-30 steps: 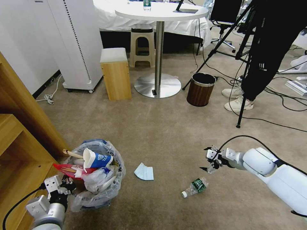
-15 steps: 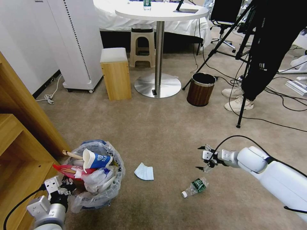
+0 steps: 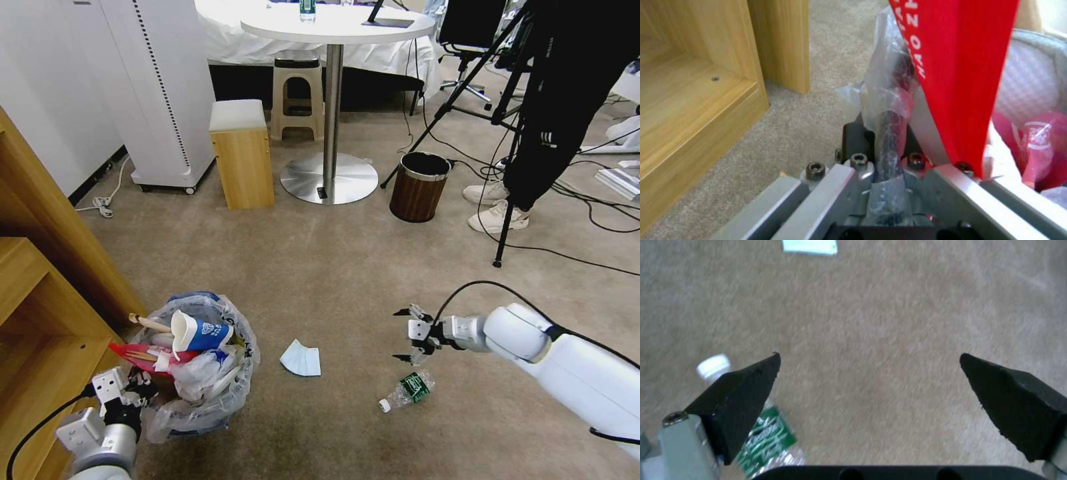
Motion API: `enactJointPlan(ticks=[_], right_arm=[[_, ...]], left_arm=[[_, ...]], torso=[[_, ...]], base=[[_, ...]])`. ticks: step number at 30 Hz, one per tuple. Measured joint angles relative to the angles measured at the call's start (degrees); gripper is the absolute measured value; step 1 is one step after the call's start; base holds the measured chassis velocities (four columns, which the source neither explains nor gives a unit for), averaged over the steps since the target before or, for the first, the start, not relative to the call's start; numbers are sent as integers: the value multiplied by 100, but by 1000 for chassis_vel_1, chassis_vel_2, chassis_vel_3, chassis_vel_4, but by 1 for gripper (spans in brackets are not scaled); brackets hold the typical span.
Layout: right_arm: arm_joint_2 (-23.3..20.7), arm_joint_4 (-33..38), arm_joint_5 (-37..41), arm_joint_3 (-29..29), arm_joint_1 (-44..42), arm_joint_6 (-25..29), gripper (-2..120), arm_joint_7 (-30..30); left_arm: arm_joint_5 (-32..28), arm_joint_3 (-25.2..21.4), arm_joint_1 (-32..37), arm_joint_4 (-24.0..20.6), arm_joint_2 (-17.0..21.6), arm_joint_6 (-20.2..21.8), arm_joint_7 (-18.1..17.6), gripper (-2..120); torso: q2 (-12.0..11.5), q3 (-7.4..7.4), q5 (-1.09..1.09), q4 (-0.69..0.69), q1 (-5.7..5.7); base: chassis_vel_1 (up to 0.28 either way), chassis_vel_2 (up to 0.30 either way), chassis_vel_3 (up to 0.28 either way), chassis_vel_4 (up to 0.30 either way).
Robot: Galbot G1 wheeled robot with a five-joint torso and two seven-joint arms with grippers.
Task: Pick up the trash bin and place the garbage on the floor into it.
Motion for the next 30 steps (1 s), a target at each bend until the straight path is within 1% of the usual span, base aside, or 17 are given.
enactJointPlan(ticks=[3, 6, 10, 17, 25, 28, 30], right_arm=[[-65, 118, 8, 40, -133, 7, 100, 50], [-202, 432, 54, 63, -191, -90, 100, 66], [-289, 569, 106, 66, -218, -142, 100, 71], [-258, 866, 97, -9, -364, -272, 100, 91], [-165, 854, 24, -193, -350, -359, 100, 231], [-35, 526, -59, -320, -314, -361, 100, 348], [-2, 469, -71, -335, -314, -361, 100, 359]], left_arm=[[-2, 0, -32, 32, -22, 5, -3, 0], [-32, -25, -72, 43, -15, 21, -13, 0], [-57, -56, -78, 42, 0, 25, -21, 0], [-60, -59, -126, 59, -31, 28, -26, 0], [-73, -90, -137, 38, -32, 42, -37, 0], [-75, -98, -115, 20, -34, 46, -40, 0], [-75, -98, -121, 20, -39, 51, -42, 0]], torso=[[0, 0, 3, 0, 0], [0, 0, 1, 1, 0], [0, 0, 1, 1, 0], [0, 0, 1, 1, 0], [0, 0, 1, 1, 0], [0, 0, 1, 1, 0], [0, 1, 1, 1, 0]], base=[[0, 0, 0, 0], [0, 0, 0, 0], [0, 0, 0, 0], [0, 0, 0, 0], [0, 0, 0, 0], [0, 0, 0, 0], [0, 0, 0, 0]])
